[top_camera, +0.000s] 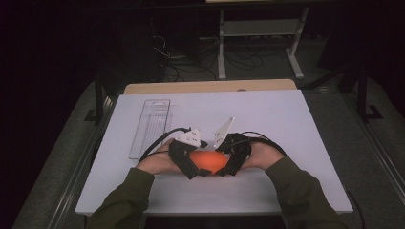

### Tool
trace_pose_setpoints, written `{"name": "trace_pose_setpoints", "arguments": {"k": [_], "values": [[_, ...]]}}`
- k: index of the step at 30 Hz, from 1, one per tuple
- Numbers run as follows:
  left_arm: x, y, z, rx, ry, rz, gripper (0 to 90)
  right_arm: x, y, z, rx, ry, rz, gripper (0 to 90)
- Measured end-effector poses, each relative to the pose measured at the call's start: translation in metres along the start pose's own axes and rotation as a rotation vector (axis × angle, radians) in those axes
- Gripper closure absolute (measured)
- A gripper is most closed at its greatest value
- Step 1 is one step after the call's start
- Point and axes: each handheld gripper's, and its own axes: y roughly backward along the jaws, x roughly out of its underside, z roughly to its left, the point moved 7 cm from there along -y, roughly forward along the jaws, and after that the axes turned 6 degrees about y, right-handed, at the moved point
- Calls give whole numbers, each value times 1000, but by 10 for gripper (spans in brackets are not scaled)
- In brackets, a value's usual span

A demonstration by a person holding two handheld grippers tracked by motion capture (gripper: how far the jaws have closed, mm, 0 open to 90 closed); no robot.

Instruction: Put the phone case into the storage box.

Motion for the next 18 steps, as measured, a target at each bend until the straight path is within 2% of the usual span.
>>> {"name": "trace_pose_setpoints", "arguments": {"k": [5,18], "values": [[4,-4,-2,-12,-51,64,0,-1,0,3,-2,3,3,149],[8,-11,-8,5,-51,102,0,-2,-4,8,-11,26,9,148]]}}
